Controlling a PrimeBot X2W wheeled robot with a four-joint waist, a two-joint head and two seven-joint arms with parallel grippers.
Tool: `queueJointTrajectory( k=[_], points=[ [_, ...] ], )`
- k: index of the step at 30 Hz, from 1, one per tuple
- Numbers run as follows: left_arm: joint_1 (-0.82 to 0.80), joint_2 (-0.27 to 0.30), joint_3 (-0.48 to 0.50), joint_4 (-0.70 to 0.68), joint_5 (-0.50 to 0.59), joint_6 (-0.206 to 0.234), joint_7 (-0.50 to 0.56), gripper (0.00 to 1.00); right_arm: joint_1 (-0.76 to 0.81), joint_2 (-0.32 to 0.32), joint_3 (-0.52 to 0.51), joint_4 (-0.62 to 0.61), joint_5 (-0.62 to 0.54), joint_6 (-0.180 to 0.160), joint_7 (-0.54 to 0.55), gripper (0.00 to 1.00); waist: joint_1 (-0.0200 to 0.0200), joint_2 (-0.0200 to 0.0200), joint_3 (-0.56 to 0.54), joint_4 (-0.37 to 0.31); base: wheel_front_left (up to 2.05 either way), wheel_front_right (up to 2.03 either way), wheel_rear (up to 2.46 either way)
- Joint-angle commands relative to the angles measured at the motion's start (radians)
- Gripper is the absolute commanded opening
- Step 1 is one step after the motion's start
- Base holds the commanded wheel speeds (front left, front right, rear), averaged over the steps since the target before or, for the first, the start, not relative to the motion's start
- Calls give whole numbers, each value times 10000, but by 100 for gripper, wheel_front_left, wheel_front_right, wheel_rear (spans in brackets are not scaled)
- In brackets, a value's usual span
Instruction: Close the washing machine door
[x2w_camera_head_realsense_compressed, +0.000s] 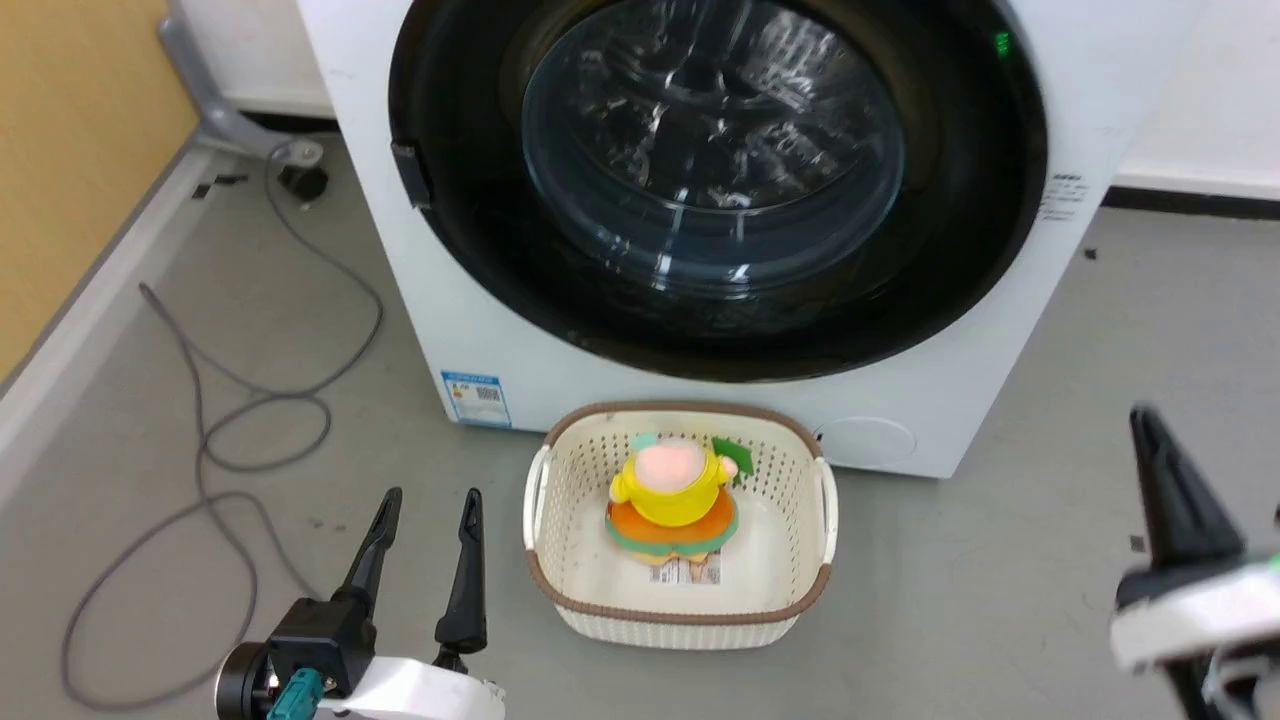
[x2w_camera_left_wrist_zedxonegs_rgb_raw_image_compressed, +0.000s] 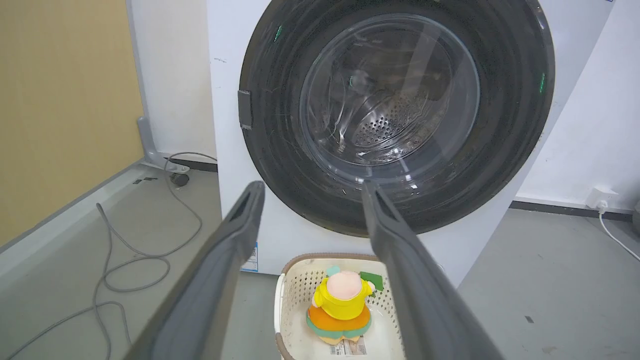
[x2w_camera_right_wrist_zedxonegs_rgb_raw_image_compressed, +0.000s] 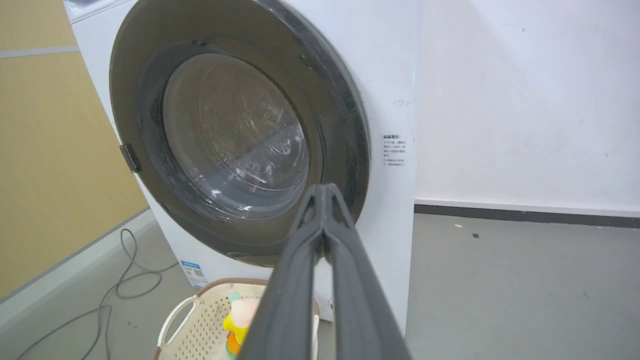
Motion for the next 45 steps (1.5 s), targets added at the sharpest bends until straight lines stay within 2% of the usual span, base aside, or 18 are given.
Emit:
queueJointTrajectory(
  k=[1,2,6,7,8,9,15,27,28,45],
  points=[
    [139,5,36,45,74,-44,-43,100,356,230,-145,-228,-194,-7,-38,0,1,0,-93,-66,0,0,0],
    [227,5,48,130,107,-79,-44,100,1249,906,-605,-1013,-846,-7,69,0,1,0,-205,-104,0,0,0],
    [365,10,37,251,214,-79,-44,100,2114,1726,-1120,-1763,-1943,-7,234,0,1,0,-352,-137,0,0,0],
    [409,11,22,275,247,-80,-44,100,2280,1947,-1182,-1872,-2126,-7,252,29,1,0,-385,-138,0,0,0],
    [453,10,2,288,277,-77,-44,100,2421,2118,-1254,-1969,-2284,-7,245,94,1,0,-413,-137,0,0,0],
    [496,10,-17,298,296,-74,-44,100,2549,2231,-1309,-2054,-2489,-7,232,100,1,0,-440,-135,0,0,0],
    [678,9,-140,299,381,-18,-44,100,2956,2639,-1497,-2216,-2828,-7,142,100,1,0,-536,-105,0,0,0],
    [655,7,-226,186,545,68,-44,100,3005,2746,-1382,-2112,-2895,-7,102,100,1,0,-544,-48,0,0,0],
    [598,2,-214,216,494,54,2,0,2865,2696,-1384,-2130,-2866,0,167,0,1,0,-544,-48,0,0,0],
    [534,-1,-80,119,642,58,287,0,2717,2710,-1271,-2123,-3027,-1,430,0,1,0,-538,-117,0,0,0]
  ],
)
